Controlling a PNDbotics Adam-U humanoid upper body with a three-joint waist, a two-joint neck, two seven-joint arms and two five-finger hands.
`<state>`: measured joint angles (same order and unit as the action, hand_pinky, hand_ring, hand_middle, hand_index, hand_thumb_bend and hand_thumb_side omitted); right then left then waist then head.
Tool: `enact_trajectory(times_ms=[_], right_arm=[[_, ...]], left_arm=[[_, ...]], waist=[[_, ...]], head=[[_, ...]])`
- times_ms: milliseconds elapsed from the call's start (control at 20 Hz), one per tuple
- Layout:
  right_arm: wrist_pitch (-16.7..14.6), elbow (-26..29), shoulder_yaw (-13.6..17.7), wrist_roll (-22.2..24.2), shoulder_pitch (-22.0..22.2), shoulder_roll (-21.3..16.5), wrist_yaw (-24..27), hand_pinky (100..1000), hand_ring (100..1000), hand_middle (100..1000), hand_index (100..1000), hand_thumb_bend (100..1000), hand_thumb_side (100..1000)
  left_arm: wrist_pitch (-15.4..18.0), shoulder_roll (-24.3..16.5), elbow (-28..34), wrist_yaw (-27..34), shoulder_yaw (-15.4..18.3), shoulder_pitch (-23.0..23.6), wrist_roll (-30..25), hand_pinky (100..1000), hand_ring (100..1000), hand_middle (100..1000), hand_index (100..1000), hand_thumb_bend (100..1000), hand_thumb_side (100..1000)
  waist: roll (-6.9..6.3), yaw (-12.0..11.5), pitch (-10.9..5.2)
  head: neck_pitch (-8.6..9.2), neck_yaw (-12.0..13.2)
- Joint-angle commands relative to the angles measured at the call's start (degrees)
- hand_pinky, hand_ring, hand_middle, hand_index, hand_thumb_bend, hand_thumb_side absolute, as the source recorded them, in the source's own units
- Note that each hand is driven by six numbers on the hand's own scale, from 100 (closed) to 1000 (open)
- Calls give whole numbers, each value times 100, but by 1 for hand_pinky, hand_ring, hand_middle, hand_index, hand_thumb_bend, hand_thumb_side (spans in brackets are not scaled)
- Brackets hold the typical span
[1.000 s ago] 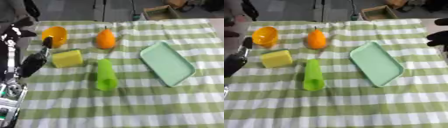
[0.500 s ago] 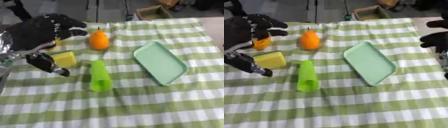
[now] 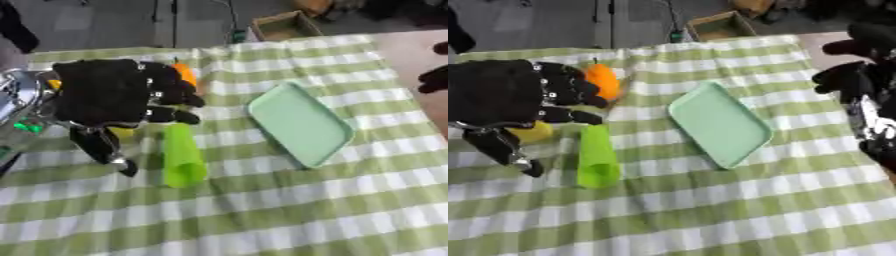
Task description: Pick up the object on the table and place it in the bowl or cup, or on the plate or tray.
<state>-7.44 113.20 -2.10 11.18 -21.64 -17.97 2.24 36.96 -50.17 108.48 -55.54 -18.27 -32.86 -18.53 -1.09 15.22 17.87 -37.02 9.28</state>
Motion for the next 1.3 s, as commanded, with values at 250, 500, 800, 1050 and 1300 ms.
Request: enact_trajectory(times_ms=[250, 500, 800, 1050, 1300], right_arm=[[-14, 139, 5, 42, -56, -100, 60, 646, 679, 791, 948, 100, 407], [-14, 139, 1, 49, -53, -90, 70, 646, 678, 790, 948, 100, 408], [-12, 139, -24, 72, -55, -74, 90, 645, 673, 790, 948, 100, 411], [-13, 139, -38, 90, -61, -63, 109, 645, 671, 790, 948, 100, 414], [-7, 139, -44, 101, -59, -56, 117, 644, 668, 790, 949, 100, 416]], left_arm=[[264, 230, -669, -142, -217, -200, -355, 865, 895, 844, 879, 945, 364], [309, 460, -1052, -439, -199, -331, -317, 867, 895, 835, 868, 945, 338], [372, 817, -1541, -1062, -187, -553, -59, 875, 902, 833, 860, 922, 300], [467, 1127, -2074, -1457, -235, -701, 197, 871, 886, 799, 839, 875, 284], [483, 1299, -2362, -1450, -272, -715, 481, 847, 820, 679, 733, 718, 212]], waist=[[-28, 53, -1413], [-24, 81, -1411], [-17, 123, -1407], [-10, 181, -1402], [-16, 216, -1398]], head=[[76, -101], [84, -131], [79, -123], [78, -101], [82, -129]])
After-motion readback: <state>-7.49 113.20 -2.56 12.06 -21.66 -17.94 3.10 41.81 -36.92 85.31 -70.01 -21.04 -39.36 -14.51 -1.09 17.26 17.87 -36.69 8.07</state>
